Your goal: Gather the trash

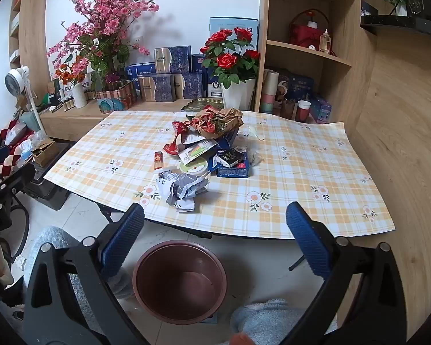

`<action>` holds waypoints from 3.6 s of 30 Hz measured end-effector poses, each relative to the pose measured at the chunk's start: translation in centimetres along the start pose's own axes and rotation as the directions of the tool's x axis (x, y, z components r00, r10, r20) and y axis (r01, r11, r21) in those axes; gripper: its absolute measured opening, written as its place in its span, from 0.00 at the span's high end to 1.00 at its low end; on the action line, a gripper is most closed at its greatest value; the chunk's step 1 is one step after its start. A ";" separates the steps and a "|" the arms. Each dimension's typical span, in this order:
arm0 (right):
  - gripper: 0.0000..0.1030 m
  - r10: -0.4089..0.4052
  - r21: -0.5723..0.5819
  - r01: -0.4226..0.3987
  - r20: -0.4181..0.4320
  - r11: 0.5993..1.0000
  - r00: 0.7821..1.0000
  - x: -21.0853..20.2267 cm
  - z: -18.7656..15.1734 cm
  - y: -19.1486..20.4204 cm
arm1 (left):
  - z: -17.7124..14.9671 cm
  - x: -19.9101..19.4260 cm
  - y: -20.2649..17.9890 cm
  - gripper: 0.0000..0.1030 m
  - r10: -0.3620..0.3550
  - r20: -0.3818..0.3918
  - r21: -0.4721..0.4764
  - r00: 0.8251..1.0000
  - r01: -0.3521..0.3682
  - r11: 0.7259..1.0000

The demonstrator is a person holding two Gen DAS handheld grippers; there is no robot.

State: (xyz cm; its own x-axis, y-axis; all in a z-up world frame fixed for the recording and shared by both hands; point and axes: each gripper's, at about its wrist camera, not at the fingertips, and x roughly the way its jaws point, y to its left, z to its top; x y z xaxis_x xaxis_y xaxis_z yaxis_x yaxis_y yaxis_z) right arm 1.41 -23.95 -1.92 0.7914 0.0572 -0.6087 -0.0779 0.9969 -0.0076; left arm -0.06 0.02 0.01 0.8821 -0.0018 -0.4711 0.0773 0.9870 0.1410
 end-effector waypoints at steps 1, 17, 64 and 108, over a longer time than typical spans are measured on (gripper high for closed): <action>0.05 0.003 0.006 -0.003 -0.002 1.000 1.000 0.0 0.0 0.0 | 0.0 0.0 0.0 0.05 -0.005 -0.003 -0.002 1.000 0.005 1.000; 0.05 0.001 0.003 -0.001 -0.004 1.000 1.000 0.1 0.0 0.0 | -0.1 0.0 0.0 0.05 0.003 -0.014 0.004 1.000 -0.003 1.000; 0.05 -0.002 -0.001 0.002 -0.004 1.000 1.000 0.0 0.2 -0.1 | -0.1 0.1 0.1 0.05 0.004 -0.017 0.004 1.000 -0.004 1.000; 0.05 0.048 -0.053 -0.050 -0.044 0.997 0.998 10.2 -1.1 -1.3 | -1.7 11.2 2.5 0.05 -0.085 -0.127 -0.140 0.988 0.067 0.988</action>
State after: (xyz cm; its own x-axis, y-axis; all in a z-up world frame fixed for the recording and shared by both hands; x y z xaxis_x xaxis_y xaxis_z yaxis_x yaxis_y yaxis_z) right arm 8.88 -24.75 -8.96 0.7590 0.1026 -0.6430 -0.1498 0.9885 -0.0190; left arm 9.25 2.76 -6.40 0.8063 -0.0655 -0.5879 0.0708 0.9974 -0.0140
